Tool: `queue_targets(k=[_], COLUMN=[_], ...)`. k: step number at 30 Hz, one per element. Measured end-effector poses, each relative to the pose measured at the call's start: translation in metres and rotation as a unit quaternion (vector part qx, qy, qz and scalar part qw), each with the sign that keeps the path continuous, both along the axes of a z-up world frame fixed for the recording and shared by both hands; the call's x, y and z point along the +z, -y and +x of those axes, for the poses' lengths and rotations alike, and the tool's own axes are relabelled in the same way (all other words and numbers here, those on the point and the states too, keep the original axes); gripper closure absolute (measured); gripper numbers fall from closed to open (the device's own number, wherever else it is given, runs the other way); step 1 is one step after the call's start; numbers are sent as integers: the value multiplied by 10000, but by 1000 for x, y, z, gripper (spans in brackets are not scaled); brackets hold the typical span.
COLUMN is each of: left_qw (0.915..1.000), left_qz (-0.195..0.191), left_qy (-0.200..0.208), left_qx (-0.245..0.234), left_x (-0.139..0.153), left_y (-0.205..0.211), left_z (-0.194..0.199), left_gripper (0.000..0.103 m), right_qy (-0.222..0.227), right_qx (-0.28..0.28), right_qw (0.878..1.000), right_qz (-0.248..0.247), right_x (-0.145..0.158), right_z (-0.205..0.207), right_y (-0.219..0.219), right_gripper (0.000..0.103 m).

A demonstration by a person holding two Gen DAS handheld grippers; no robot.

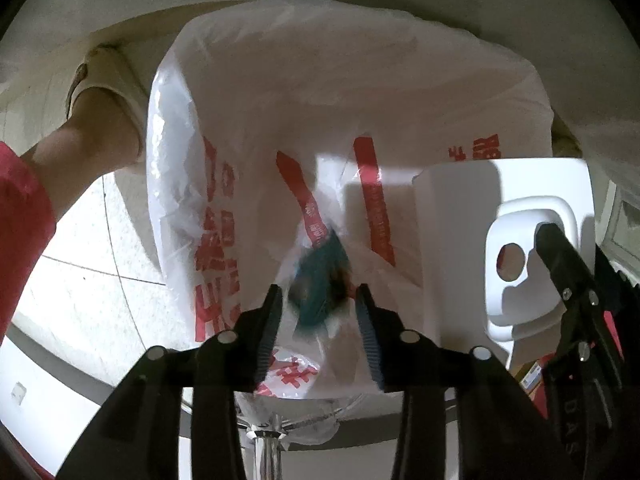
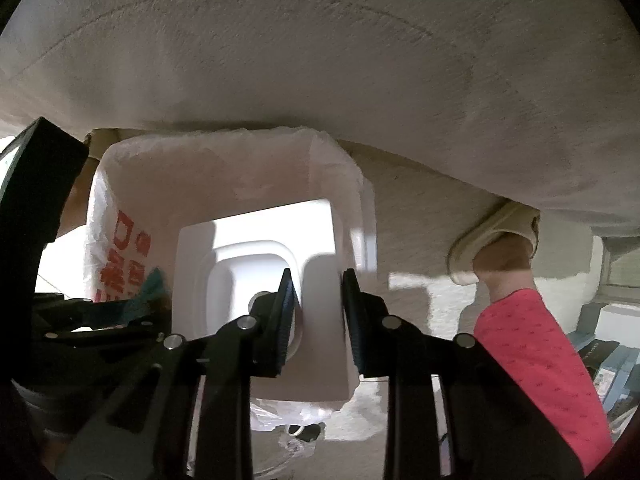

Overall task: Collect trash
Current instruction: 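Open both tools to drop packet and tray into the plastic bag, then move both tools back over the remaining trash on the bed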

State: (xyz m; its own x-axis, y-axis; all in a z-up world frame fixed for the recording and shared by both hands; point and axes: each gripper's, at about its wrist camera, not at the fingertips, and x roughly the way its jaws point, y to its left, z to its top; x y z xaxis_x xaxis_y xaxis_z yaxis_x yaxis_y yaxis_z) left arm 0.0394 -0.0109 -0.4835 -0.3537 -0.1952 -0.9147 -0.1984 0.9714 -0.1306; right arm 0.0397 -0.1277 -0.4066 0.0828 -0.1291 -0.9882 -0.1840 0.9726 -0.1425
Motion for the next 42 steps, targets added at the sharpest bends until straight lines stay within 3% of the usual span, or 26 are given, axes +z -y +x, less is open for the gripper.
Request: queue_targets(k=[2, 5, 8, 13, 17, 25, 27, 31, 37, 42], left_qw=[10000, 10000, 10000, 9999, 9998, 9987, 9981, 9945, 9876, 9826], left_qz=[-28, 26, 27, 89, 128, 277, 277, 292, 115, 79], left_qy=[-20, 8, -32, 17, 83, 392, 514, 935, 1538, 1856], left_qx=[-1, -10, 50, 122, 119, -141, -209, -359, -277, 16], left_x=[0, 1, 1, 6, 14, 51, 65, 109, 187, 254], left_y=[-1, -2, -4, -10, -15, -15, -16, -22, -55, -91], left_z=[1, 0, -2, -2, -4, -8, -8, -14, -25, -10], left_gripper=[54, 50, 47, 41, 40, 38, 38, 33, 27, 22], right_qy=[-40, -47, -93, -114, -63, 111, 215, 624, 1477, 2125], right_qx=[-20, -44, -91, -148, -211, -183, -163, -38, 425, 810], right_qw=[9999, 9998, 9995, 9992, 9988, 9980, 9973, 9937, 9838, 9708], right_qz=[102, 168, 296, 366, 427, 596, 681, 932, 921, 759], right_x=[-4, -6, -8, -7, 0, 30, 46, 96, 195, 275], right_z=[3, 4, 6, 5, 5, -8, -13, -31, -57, -59], right_y=[5, 7, 9, 11, 11, 9, 7, 8, 20, 38], right_gripper=[78, 77, 66, 63, 54, 51, 49, 33, 17, 11])
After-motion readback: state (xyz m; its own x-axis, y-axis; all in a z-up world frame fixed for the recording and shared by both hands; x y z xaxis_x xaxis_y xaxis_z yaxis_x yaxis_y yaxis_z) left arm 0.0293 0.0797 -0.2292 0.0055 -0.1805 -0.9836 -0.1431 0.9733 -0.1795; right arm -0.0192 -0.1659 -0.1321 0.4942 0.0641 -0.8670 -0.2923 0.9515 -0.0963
